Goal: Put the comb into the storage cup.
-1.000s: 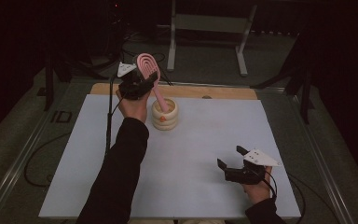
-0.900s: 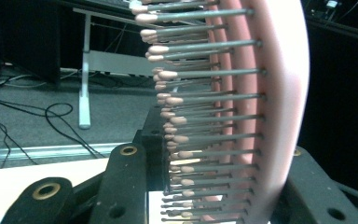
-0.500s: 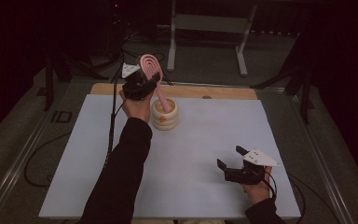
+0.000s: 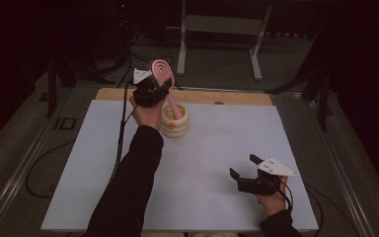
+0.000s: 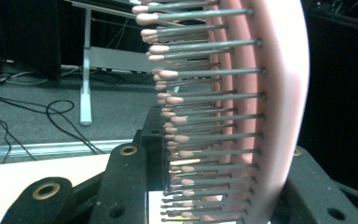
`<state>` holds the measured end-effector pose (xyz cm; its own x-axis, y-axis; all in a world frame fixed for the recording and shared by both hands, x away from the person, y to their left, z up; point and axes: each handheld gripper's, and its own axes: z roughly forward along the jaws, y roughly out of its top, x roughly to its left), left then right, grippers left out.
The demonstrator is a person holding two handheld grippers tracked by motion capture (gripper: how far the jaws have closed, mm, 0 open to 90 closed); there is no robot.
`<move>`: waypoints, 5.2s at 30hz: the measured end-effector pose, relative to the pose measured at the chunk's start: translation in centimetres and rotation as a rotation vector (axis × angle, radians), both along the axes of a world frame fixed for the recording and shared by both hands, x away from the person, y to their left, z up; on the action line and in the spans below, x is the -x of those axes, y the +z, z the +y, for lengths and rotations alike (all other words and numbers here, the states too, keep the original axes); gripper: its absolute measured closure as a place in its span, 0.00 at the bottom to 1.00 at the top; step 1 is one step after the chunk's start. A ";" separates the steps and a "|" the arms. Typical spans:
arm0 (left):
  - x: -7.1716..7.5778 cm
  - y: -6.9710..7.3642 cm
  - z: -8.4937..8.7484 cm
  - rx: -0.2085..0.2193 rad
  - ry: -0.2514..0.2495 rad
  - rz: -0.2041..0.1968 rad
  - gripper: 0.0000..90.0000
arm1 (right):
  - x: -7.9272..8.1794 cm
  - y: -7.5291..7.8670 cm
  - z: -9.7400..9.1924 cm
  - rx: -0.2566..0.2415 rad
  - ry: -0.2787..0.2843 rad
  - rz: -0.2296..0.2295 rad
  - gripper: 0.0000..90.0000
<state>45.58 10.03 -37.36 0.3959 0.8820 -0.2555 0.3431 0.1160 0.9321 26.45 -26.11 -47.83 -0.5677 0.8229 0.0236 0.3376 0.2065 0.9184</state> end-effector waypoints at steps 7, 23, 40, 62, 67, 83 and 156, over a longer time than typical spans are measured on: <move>-0.2 -0.5 -0.3 -0.022 -0.002 0.002 0.71 | 0.0 0.0 -0.1 -0.002 -0.003 -0.001 0.10; -0.5 -1.4 -1.0 -0.047 -0.004 0.009 0.70 | 0.0 0.0 -0.1 -0.005 -0.002 0.000 0.10; -0.5 -2.2 -1.6 -0.072 -0.005 0.013 0.70 | 0.0 0.0 -0.1 -0.003 -0.004 -0.003 0.10; -0.4 -3.3 -2.1 -0.081 -0.011 0.029 0.70 | 0.0 0.1 -0.1 -0.004 -0.001 -0.004 0.10; -0.5 -3.5 -2.2 -0.085 -0.012 0.034 0.70 | 0.0 0.1 -0.1 -0.004 -0.001 -0.004 0.10; -0.5 -4.1 -2.4 -0.092 -0.012 0.047 0.70 | 0.0 0.0 0.0 0.000 -0.001 -0.001 0.10; -0.3 -7.0 -1.7 -0.010 -0.028 0.112 0.69 | -0.1 -0.1 0.3 0.009 0.009 0.006 0.10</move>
<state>45.89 8.34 -44.32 0.3898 0.8740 -0.2902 0.4479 0.0954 0.8890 26.58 -25.81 -47.98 -0.5753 0.8177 0.0193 0.3411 0.2184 0.9143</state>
